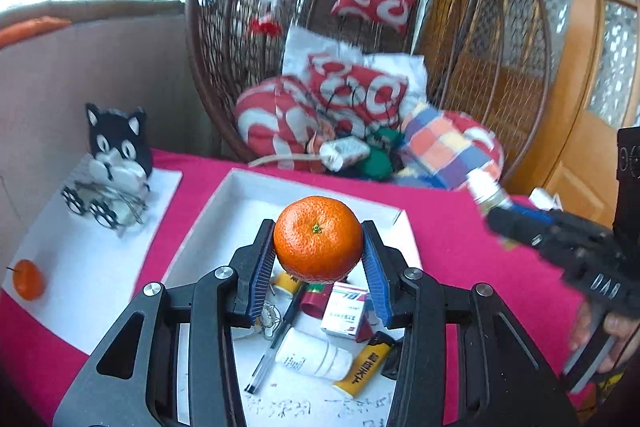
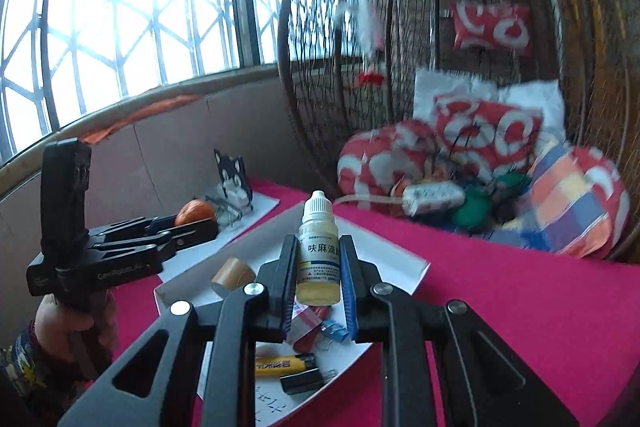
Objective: Organize rigid objects
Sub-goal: 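Carry the orange with the left gripper while the right gripper carries the bottle to the tray, then open the left gripper over the tray while the right gripper releases the bottle there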
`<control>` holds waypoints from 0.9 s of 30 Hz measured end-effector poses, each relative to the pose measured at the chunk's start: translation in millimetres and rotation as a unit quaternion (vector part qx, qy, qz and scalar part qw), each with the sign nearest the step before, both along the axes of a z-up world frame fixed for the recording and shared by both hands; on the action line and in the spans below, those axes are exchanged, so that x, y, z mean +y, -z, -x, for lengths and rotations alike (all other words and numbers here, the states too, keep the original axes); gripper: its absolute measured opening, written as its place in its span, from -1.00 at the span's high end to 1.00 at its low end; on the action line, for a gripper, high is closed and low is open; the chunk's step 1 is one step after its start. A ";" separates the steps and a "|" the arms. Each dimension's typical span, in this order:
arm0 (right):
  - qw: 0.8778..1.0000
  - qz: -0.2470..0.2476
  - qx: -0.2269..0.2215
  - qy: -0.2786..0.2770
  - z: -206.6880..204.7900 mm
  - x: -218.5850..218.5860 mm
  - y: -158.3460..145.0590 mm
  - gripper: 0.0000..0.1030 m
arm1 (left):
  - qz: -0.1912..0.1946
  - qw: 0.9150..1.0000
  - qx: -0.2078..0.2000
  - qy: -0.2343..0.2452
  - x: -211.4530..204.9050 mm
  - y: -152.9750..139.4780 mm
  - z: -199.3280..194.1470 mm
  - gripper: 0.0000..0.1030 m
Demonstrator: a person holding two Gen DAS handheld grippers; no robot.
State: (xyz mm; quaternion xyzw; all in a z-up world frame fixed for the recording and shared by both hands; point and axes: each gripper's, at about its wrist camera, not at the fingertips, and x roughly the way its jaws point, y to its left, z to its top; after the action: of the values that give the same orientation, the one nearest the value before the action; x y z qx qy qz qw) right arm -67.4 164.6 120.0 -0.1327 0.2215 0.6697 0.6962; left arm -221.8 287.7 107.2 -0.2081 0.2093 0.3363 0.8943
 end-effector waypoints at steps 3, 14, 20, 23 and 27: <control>0.999 0.037 0.006 0.009 -1.3 22.8 26.3 0.64 | 0.018 0.999 0.025 -0.008 11.0 20.1 -15.0 0.19; 0.994 0.091 0.019 0.049 -5.8 56.7 70.4 0.63 | 0.023 0.998 0.057 -0.030 17.7 41.4 -24.3 0.19; 0.994 0.097 0.023 0.052 -1.3 54.8 82.3 0.62 | 0.027 0.997 0.062 -0.049 17.8 42.8 -20.3 0.06; 0.995 0.088 0.013 0.054 2.7 48.8 79.1 0.04 | 0.016 0.996 0.060 -0.059 14.2 37.8 -15.9 -0.79; 0.997 0.061 -0.004 0.056 7.7 37.2 69.5 -1.00 | -0.004 0.995 0.062 -0.080 7.6 28.3 -8.5 -0.95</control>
State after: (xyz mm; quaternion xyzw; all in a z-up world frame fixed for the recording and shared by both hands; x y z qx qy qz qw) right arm -75.1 201.8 50.5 -0.1652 0.2663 0.6140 0.7244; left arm -213.3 295.3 78.9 -0.1997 0.2453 0.4198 0.8507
